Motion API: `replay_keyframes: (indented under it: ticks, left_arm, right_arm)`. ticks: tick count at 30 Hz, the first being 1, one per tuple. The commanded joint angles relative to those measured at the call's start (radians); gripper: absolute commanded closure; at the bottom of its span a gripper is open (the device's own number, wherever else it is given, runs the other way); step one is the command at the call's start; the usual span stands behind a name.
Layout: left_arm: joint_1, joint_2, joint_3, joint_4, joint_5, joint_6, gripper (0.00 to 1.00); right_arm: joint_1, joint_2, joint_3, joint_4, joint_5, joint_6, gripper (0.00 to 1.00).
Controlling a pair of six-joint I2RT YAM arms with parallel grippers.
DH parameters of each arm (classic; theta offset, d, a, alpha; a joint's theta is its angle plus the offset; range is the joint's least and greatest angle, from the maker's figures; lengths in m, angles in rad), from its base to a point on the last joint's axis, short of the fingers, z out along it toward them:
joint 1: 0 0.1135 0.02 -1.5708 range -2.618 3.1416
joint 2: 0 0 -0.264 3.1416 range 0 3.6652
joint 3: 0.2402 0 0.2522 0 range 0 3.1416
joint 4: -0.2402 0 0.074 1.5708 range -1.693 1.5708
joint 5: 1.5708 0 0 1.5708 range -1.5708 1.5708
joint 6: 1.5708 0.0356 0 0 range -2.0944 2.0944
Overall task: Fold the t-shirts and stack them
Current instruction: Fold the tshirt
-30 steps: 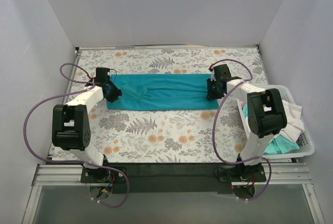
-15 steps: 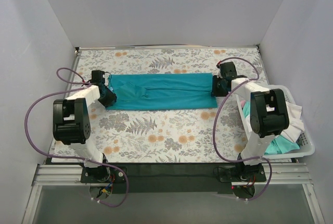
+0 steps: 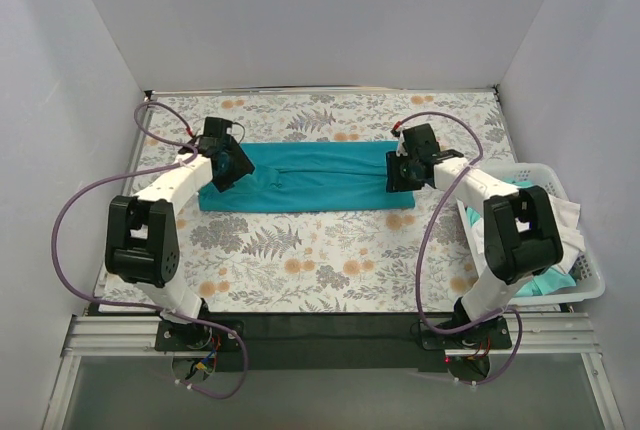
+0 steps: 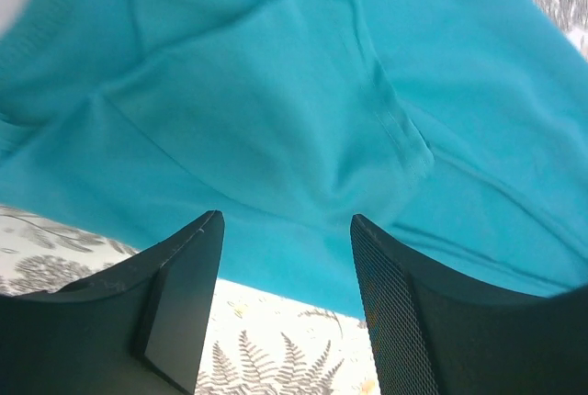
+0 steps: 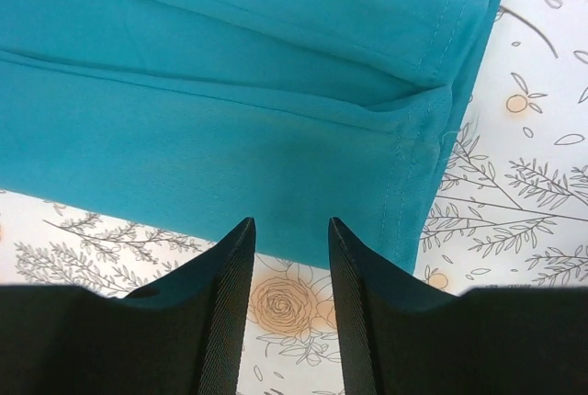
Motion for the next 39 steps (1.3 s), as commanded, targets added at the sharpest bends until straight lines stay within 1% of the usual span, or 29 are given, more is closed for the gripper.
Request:
replay_keyframes:
  ticks: [1, 6, 7, 9, 13, 16, 18, 19, 20, 21, 22, 23, 24, 25, 26, 27, 28, 30, 31, 32, 33, 35, 36, 37, 39]
  left_arm:
    - [-0.035, 0.006, 0.010, -0.026, -0.005, -0.043, 0.46]
    - [-0.043, 0.088, -0.001, 0.008, -0.024, -0.057, 0.47]
    - [-0.043, 0.102, 0.010, 0.009, -0.025, -0.055, 0.47]
    - [-0.043, 0.132, 0.019, 0.011, -0.028, -0.053, 0.48]
    - [-0.043, 0.201, 0.048, 0.023, -0.047, -0.041, 0.48]
    - [-0.035, 0.271, 0.105, 0.025, -0.058, 0.005, 0.49]
    - [-0.027, 0.339, 0.179, 0.023, -0.048, 0.060, 0.49]
    - [-0.020, 0.360, 0.208, 0.020, -0.054, 0.081, 0.49]
    - [-0.018, 0.410, 0.282, 0.020, -0.058, 0.107, 0.49]
    - [-0.015, 0.435, 0.320, 0.017, -0.061, 0.168, 0.48]
    - [-0.011, 0.463, 0.366, 0.017, -0.062, 0.195, 0.48]
    - [-0.009, 0.486, 0.405, 0.018, -0.062, 0.231, 0.48]
    - [-0.008, 0.535, 0.486, 0.028, -0.061, 0.296, 0.47]
    - [-0.006, 0.558, 0.525, 0.031, -0.061, 0.339, 0.47]
    - [-0.006, 0.581, 0.562, 0.031, -0.076, 0.374, 0.47]
    - [-0.006, 0.630, 0.643, 0.031, -0.082, 0.408, 0.46]
    - [-0.004, 0.648, 0.676, 0.034, -0.085, 0.464, 0.45]
    - [-0.003, 0.687, 0.742, 0.061, -0.084, 0.511, 0.44]
    - [-0.003, 0.723, 0.800, 0.069, -0.078, 0.540, 0.38]
    - [-0.003, 0.736, 0.827, 0.072, -0.070, 0.548, 0.36]
    - [-0.003, 0.747, 0.847, 0.074, -0.055, 0.549, 0.34]
    - [-0.004, 0.742, 0.875, 0.072, -0.024, 0.539, 0.31]
    - [-0.004, 0.724, 0.863, 0.081, 0.002, 0.528, 0.31]
    - [-0.004, 0.703, 0.843, 0.091, 0.010, 0.516, 0.30]
    - [-0.004, 0.606, 0.748, 0.133, 0.021, 0.485, 0.26]
  right_arm:
    - [-0.002, 0.042, 0.002, -0.028, 0.009, -0.031, 0.63]
    - [0.031, 0.090, -0.001, -0.043, 0.023, -0.043, 0.62]
    - [0.038, 0.099, -0.006, -0.043, 0.052, -0.046, 0.62]
    - [0.050, 0.111, -0.019, -0.045, 0.059, -0.058, 0.62]
    - [0.076, 0.134, -0.035, -0.088, 0.035, -0.066, 0.62]
    - [0.126, 0.105, -0.065, -0.138, -0.016, -0.061, 0.62]
    - [0.191, 0.073, -0.082, -0.193, -0.042, -0.058, 0.62]
    - [0.217, 0.062, -0.098, -0.209, -0.087, -0.049, 0.62]
    - [0.278, 0.050, -0.105, -0.221, -0.115, -0.043, 0.62]
    - [0.310, 0.029, -0.110, -0.238, -0.146, -0.034, 0.62]
    - [0.346, 0.019, -0.108, -0.241, -0.204, -0.020, 0.62]
    - [0.414, 0.013, -0.102, -0.247, -0.226, -0.015, 0.62]
    - [0.450, 0.012, -0.086, -0.250, -0.244, -0.015, 0.62]
    - [0.484, 0.019, -0.064, -0.267, -0.270, -0.018, 0.62]
    - [0.540, 0.028, -0.008, -0.284, -0.272, -0.026, 0.62]
    - [0.564, 0.051, 0.022, -0.299, -0.273, -0.032, 0.61]
    - [0.606, 0.064, 0.046, -0.310, -0.295, -0.040, 0.61]
    - [0.643, 0.090, 0.109, -0.309, -0.318, -0.049, 0.61]
    - [0.660, 0.122, 0.135, -0.310, -0.339, -0.057, 0.61]
    - [0.691, 0.136, 0.160, -0.327, -0.338, -0.067, 0.61]
    - [0.699, 0.150, 0.210, -0.335, -0.324, -0.083, 0.60]
    - [0.699, 0.141, 0.241, -0.341, -0.271, -0.092, 0.61]
    - [0.696, 0.118, 0.264, -0.342, -0.232, -0.101, 0.60]
    - [0.684, 0.105, 0.269, -0.341, -0.150, -0.107, 0.60]
    - [0.654, 0.087, 0.274, -0.339, -0.090, -0.117, 0.60]
